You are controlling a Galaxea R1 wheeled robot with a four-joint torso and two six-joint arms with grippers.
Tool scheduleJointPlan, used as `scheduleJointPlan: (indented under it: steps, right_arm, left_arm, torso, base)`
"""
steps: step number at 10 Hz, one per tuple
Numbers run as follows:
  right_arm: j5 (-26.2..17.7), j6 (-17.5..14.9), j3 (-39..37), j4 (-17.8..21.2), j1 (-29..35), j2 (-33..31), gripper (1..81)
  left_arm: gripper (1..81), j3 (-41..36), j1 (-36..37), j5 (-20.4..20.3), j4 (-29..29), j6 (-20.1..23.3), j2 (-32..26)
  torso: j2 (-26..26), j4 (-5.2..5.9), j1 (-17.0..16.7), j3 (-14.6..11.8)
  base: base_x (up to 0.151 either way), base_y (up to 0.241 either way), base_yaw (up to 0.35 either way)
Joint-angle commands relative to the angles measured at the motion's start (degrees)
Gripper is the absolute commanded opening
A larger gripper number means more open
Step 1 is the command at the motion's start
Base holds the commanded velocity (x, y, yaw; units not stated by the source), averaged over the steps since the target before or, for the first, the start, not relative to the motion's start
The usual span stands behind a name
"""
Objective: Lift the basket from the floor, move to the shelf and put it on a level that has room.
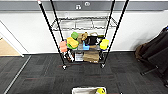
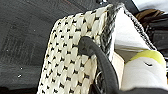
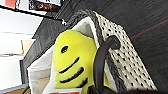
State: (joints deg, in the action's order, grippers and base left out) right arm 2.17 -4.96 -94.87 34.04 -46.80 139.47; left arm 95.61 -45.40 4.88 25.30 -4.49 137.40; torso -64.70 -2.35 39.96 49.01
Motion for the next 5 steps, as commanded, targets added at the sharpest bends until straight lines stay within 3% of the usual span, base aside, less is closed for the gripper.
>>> scheduleJointPlan:
  steps: [1, 3, 5]
  right_arm:
    - [-1.3, 1.2, 7.8, 1.4, 5.7, -2.4, 1.0]
    - [-1.1, 1.4, 8.7, 1.6, 6.4, -2.3, 1.0]
    - [-1.1, 1.4, 8.8, 1.9, 6.9, -1.3, 1.0]
  left_arm:
    - [1.0, -11.3, 5.8, 0.1, 2.0, 0.2, -6.5]
    - [1.0, -12.6, 5.8, -0.7, 1.9, 0.3, -7.7]
    - [1.0, -12.7, 5.8, -0.7, 1.9, 0.3, -7.7]
  torso:
    - [5.5, 0.0, -3.6, 0.0]
    - [9.4, 0.0, -6.1, 0.0]
    - [13.1, 0.0, -8.5, -5.7]
  base:
    - [0.0, 0.0, 0.0]
    - [0.0, 0.0, 0.0]
    - [0.0, 0.0, 0.0]
